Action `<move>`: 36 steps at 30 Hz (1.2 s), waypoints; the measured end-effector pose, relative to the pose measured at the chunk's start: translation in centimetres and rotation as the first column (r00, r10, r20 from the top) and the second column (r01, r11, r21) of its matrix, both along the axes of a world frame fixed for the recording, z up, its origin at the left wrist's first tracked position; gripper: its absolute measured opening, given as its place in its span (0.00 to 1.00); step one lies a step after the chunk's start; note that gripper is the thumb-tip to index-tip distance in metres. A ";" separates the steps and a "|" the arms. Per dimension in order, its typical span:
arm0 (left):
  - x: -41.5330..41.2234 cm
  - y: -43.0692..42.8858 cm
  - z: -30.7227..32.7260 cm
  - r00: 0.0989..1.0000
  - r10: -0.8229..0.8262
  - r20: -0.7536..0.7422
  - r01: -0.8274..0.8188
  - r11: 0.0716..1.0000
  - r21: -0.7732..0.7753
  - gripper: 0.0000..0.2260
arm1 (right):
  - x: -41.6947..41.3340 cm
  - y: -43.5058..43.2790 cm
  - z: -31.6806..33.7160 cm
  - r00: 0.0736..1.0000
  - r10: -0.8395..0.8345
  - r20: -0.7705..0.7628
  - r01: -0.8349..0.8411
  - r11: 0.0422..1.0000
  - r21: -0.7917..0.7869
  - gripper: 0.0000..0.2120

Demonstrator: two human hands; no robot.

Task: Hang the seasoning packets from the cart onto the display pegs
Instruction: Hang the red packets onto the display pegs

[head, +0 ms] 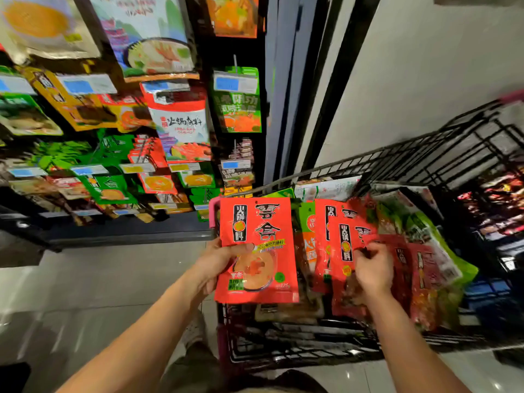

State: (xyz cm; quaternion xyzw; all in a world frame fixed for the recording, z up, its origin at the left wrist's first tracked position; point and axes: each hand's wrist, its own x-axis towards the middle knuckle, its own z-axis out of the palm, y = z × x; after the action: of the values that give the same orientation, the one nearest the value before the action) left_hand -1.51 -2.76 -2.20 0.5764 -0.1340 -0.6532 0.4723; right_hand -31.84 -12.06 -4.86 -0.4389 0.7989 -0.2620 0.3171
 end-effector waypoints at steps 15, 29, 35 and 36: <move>-3.1 -1.8 -2.2 0.995 -0.034 0.089 0.032 0.999 0.019 0.18 | -4.0 0.8 -1.9 0.925 0.221 -0.310 -0.122 0.944 0.308 0.18; -2.8 -2.4 -2.4 0.995 -0.023 0.100 0.021 1.000 0.018 0.20 | 1.1 1.8 1.5 0.791 0.401 -0.463 -0.472 0.881 -0.044 0.10; -1.1 -2.0 -2.4 0.990 -0.016 0.140 0.014 1.000 0.022 0.21 | 0.0 1.0 0.5 0.869 0.401 -0.291 -0.400 0.914 0.066 0.20; -1.2 -2.0 -2.4 0.990 -0.011 0.141 0.008 1.000 0.022 0.20 | -0.6 0.9 0.3 0.863 0.391 -0.319 -0.360 0.920 0.152 0.31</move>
State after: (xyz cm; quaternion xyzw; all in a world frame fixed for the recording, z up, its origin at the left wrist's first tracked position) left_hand -2.71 -4.72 -4.65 0.6257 -0.1629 -0.6145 0.4522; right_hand -32.40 -11.16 -4.58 -0.6105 0.7516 -0.0796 0.2368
